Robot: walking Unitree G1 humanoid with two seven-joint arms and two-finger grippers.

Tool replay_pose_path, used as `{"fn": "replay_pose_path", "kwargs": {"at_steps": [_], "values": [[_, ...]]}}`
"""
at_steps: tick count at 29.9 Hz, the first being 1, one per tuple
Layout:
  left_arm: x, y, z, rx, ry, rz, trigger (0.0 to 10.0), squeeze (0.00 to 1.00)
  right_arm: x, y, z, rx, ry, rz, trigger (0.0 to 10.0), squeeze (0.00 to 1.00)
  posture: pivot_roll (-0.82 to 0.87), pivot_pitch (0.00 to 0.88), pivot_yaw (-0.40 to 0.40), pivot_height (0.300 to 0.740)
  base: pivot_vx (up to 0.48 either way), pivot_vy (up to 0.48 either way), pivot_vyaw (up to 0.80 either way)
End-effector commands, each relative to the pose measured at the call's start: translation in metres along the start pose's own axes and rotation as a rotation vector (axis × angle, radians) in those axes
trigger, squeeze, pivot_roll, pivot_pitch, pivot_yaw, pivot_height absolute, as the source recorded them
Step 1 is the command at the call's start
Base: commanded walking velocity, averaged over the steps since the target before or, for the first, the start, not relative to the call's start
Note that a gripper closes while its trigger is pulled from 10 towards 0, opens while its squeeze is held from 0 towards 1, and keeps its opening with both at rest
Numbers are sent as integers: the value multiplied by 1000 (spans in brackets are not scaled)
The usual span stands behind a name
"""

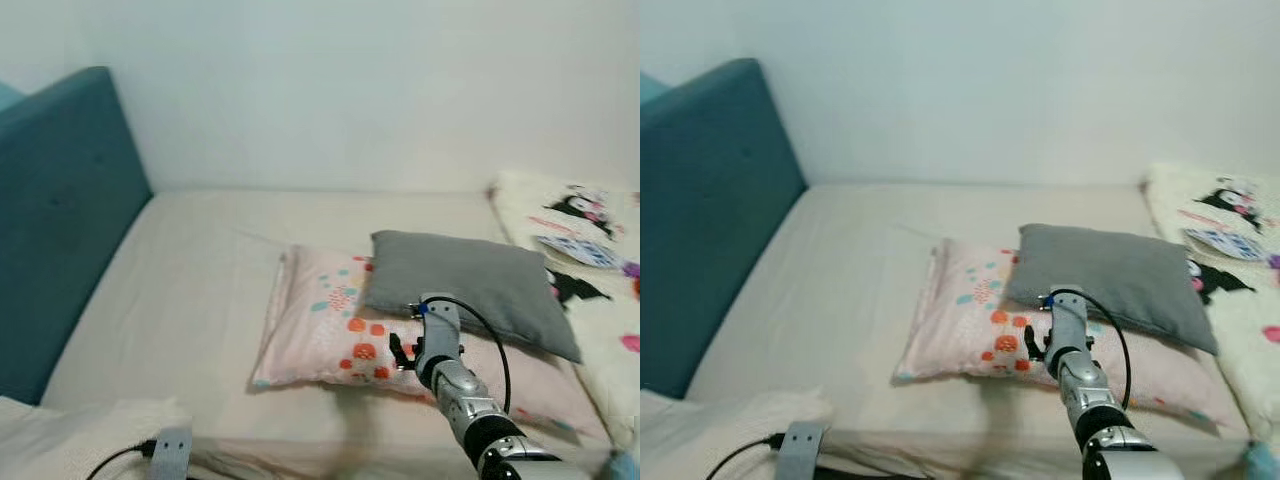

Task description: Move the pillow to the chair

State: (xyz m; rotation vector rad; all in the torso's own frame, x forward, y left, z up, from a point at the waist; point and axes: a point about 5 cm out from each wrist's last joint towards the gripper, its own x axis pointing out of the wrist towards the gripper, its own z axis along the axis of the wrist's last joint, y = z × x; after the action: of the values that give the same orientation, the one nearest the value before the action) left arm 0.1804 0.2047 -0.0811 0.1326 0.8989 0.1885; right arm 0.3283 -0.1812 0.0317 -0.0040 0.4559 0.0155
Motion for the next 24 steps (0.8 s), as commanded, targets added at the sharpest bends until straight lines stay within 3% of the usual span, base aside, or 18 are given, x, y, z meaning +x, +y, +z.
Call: {"fn": "replay_pose_path", "kwargs": {"at_steps": [1,4,24], "values": [[0,0,0,17,-2,-6,10000,0,0,0,2,25,-14,5,10000,0,-123,27,25,740,0,0,-744],[0,-1,2,22,-10,-17,10000,0,1,1,5,48,-37,10,10000,0,-124,26,25,740,0,-126,-496],[0,-5,2,27,-13,-26,10000,0,1,-9,18,132,-108,-25,10000,0,-127,28,20,740,0,-480,0]]}}
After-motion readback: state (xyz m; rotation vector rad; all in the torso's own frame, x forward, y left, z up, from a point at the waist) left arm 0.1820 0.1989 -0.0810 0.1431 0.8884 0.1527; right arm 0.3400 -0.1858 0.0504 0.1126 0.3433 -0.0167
